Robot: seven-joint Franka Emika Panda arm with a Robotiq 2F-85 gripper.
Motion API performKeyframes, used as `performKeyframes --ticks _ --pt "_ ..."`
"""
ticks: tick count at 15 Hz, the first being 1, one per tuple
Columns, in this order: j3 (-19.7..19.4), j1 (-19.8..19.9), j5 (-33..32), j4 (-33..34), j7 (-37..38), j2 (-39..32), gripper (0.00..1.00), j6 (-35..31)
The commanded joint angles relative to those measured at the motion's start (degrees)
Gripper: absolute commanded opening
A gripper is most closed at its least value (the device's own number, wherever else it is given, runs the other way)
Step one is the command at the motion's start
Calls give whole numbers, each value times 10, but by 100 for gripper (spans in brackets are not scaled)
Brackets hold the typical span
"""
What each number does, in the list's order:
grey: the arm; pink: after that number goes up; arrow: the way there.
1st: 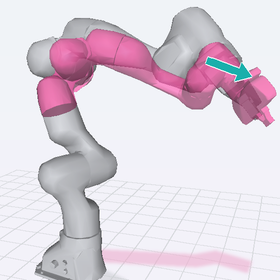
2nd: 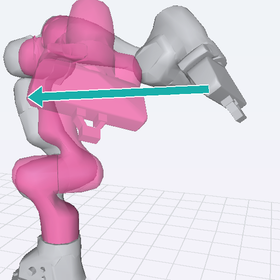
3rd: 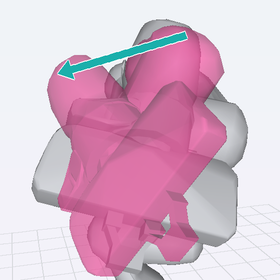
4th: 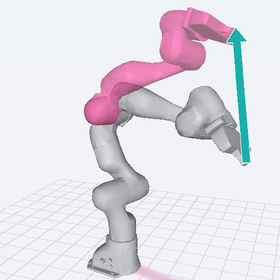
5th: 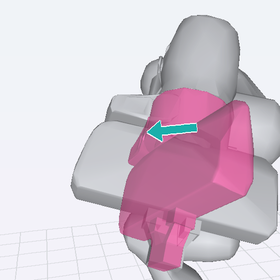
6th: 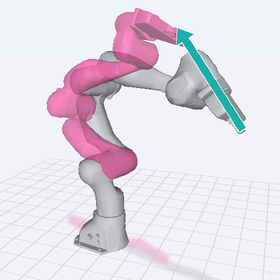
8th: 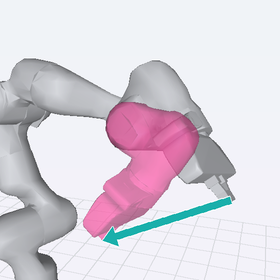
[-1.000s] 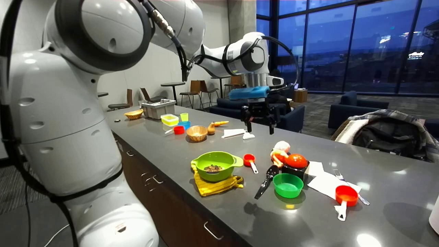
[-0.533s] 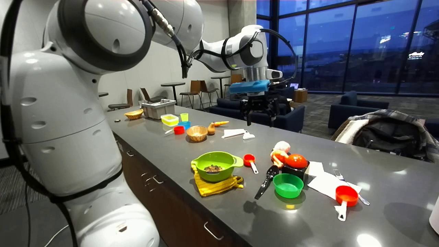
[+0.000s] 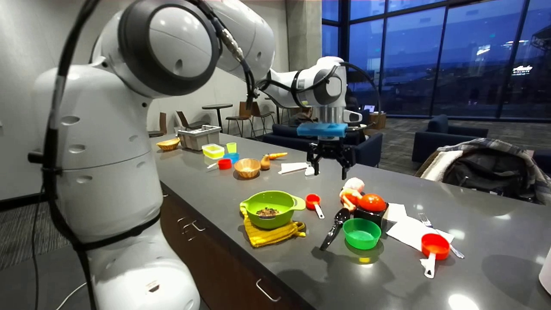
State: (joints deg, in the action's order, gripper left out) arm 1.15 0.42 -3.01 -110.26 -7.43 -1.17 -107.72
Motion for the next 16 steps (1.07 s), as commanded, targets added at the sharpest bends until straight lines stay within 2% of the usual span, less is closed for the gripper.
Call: performKeyframes --ticks 1,6,9,15,16 --pt "-13 11 47 23 -55 -77 100 -7" --pt "-9 34 104 51 -93 -162 100 11" --pt "-10 31 93 35 -80 -164 100 -7" --pt "-6 30 93 43 -80 -167 100 -4" --pt "-7 29 94 36 -72 -166 100 -21"
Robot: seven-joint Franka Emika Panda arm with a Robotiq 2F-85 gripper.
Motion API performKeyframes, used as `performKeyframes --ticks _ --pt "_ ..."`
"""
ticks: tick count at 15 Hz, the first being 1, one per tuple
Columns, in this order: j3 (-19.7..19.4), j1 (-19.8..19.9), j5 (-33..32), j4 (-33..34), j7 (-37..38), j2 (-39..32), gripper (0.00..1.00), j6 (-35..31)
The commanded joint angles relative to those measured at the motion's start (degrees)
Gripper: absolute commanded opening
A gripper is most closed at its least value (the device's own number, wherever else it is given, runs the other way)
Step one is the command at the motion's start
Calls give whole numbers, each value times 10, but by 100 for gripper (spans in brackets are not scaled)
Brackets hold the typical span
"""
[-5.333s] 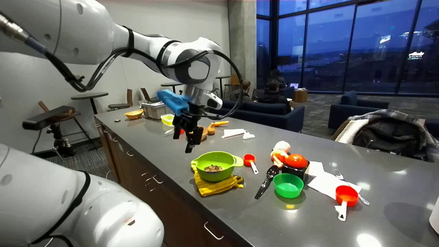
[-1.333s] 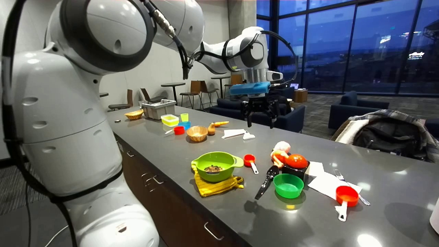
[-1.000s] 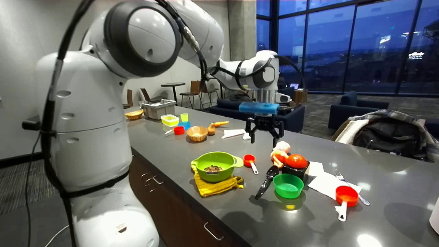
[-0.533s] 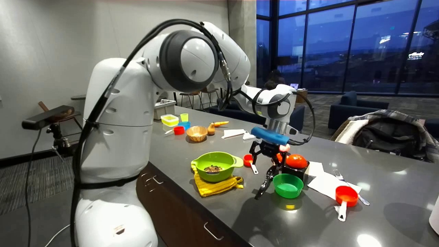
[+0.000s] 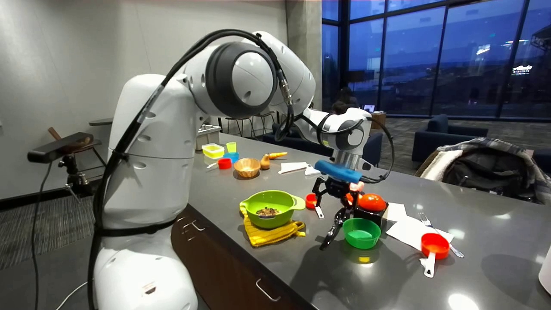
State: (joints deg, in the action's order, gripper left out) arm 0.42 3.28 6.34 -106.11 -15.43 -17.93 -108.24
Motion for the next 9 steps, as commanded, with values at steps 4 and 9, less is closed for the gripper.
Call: performKeyframes --ticks 4,9 --pt "0 -6 -4 -33 29 2 100 -74" --pt "0 -22 -26 -79 73 21 100 -133"
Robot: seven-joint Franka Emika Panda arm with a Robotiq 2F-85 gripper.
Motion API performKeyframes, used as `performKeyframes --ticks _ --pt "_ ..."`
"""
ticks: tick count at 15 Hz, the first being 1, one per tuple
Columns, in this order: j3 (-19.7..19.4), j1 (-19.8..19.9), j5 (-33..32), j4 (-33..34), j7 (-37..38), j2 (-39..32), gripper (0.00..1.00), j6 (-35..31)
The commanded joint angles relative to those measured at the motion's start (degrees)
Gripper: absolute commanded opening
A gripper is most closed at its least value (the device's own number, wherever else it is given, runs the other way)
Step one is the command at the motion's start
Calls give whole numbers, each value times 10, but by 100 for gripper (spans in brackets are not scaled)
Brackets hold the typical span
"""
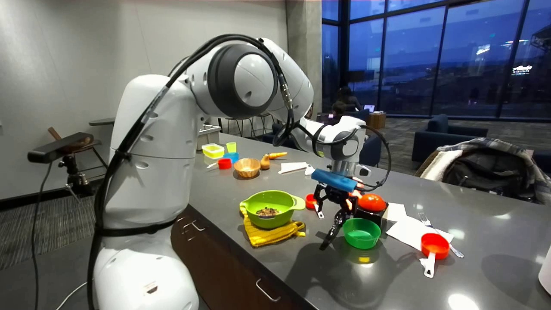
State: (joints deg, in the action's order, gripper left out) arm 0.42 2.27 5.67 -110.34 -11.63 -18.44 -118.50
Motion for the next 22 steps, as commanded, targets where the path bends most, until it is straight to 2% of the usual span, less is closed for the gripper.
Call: performKeyframes --ticks 1,2,3,12,22 --pt "0 -16 -23 -45 46 31 100 -37" --pt "1 -20 -26 -48 58 33 100 -36" --pt "3 -10 -13 -17 32 2 100 -22" --pt "3 -17 -18 -29 48 13 100 -27" --pt "4 1 7 -7 29 -11 100 -6"
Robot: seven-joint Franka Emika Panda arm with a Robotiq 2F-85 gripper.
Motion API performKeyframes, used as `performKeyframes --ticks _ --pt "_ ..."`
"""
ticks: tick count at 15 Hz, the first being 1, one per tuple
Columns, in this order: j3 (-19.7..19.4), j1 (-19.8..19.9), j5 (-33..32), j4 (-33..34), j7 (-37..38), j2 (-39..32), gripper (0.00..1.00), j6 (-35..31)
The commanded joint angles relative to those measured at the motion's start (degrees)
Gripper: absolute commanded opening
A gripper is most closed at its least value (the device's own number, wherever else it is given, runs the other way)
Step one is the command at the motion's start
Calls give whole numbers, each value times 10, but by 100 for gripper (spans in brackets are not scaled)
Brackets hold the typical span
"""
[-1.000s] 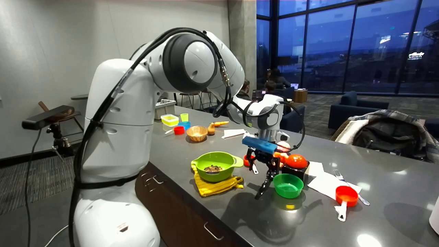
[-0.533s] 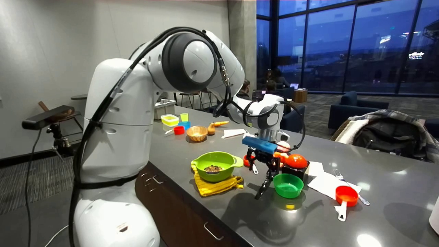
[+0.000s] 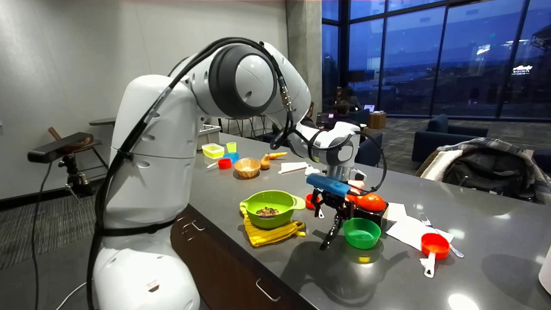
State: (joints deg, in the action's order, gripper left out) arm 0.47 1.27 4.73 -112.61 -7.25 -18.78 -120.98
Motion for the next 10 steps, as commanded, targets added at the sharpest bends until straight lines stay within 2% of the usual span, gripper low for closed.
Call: performKeyframes --ticks 1,10 --pt "4 13 19 17 -17 -10 100 21" --pt "4 27 39 33 -31 -36 100 48"
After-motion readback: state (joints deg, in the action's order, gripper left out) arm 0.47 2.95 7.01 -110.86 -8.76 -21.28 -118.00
